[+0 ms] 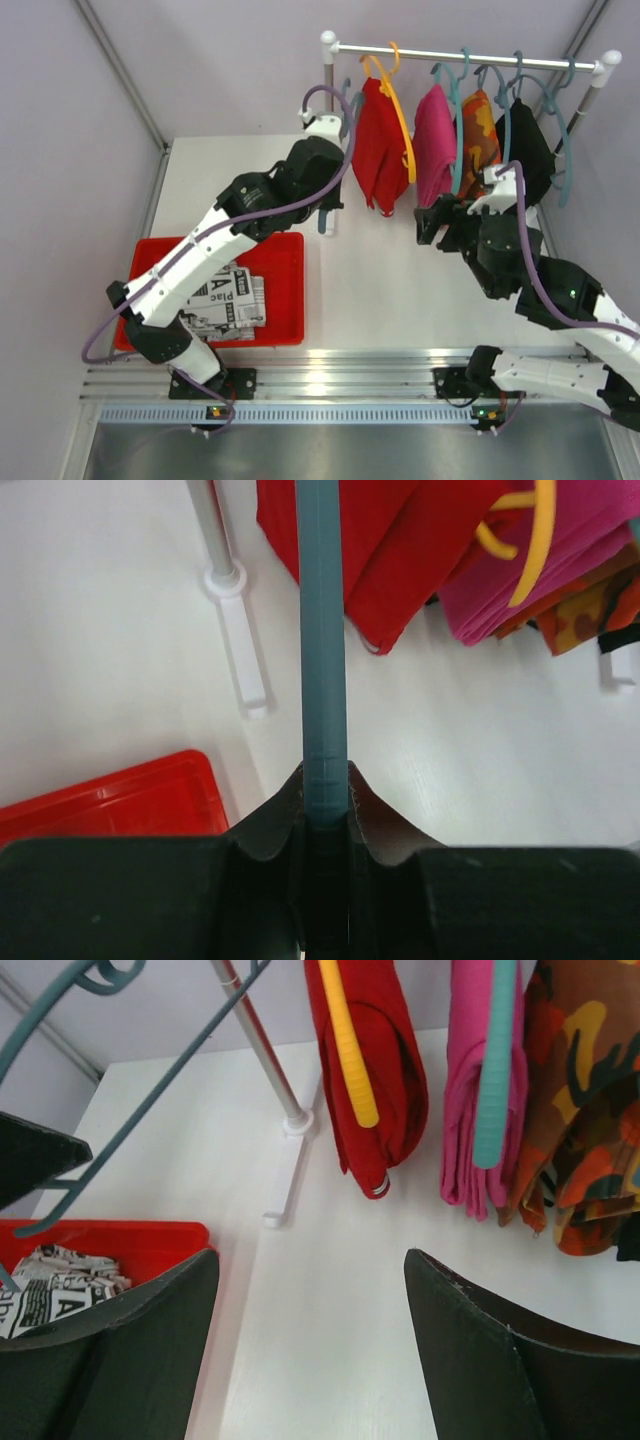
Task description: Remove the trousers from the hanger
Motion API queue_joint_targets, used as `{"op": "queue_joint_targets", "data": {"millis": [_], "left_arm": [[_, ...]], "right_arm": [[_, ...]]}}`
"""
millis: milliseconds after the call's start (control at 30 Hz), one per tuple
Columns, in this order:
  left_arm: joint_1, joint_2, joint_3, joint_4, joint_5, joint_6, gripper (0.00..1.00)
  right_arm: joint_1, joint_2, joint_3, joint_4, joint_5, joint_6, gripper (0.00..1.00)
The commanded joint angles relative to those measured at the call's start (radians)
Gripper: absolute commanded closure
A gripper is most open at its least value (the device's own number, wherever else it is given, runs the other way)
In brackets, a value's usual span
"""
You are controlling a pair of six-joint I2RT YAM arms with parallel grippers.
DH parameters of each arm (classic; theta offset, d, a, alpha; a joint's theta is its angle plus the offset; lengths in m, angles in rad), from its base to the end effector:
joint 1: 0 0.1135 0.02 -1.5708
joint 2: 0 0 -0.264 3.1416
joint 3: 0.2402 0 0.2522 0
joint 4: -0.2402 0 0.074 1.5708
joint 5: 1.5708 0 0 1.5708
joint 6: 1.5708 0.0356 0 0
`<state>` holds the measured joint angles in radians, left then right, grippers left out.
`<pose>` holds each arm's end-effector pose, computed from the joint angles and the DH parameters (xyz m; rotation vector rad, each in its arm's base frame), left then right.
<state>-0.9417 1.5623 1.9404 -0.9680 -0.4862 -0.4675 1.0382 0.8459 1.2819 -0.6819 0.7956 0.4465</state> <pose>0.1964 -0.2416 0.4650 0.2212 2.0900 -0.3269 0.0918 0.1056 0.4449 0.0367 1.7555 0.3632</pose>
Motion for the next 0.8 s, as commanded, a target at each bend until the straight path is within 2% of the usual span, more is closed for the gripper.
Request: {"op": "queue_joint_targets", "data": {"millis": [0, 267, 767], "left_arm": [[0.018, 0.05, 0.126, 0.074, -0.017, 0.052, 1.0], [0.15, 0.136, 0.241, 0.107, 0.04, 0.091, 1.0], [0.233, 0.301, 0.367, 0.202, 0.126, 0.158, 1.0]], "right_arm": [[-0.024, -0.042, -0.019, -0.07, 0.057, 0.011, 0.24], [-0.029, -0.123, -0.073, -0.099, 0.065, 0.044, 0.22], [-0.029, -0.146, -0.099, -0.145, 0.094, 0.103, 0.21]]}}
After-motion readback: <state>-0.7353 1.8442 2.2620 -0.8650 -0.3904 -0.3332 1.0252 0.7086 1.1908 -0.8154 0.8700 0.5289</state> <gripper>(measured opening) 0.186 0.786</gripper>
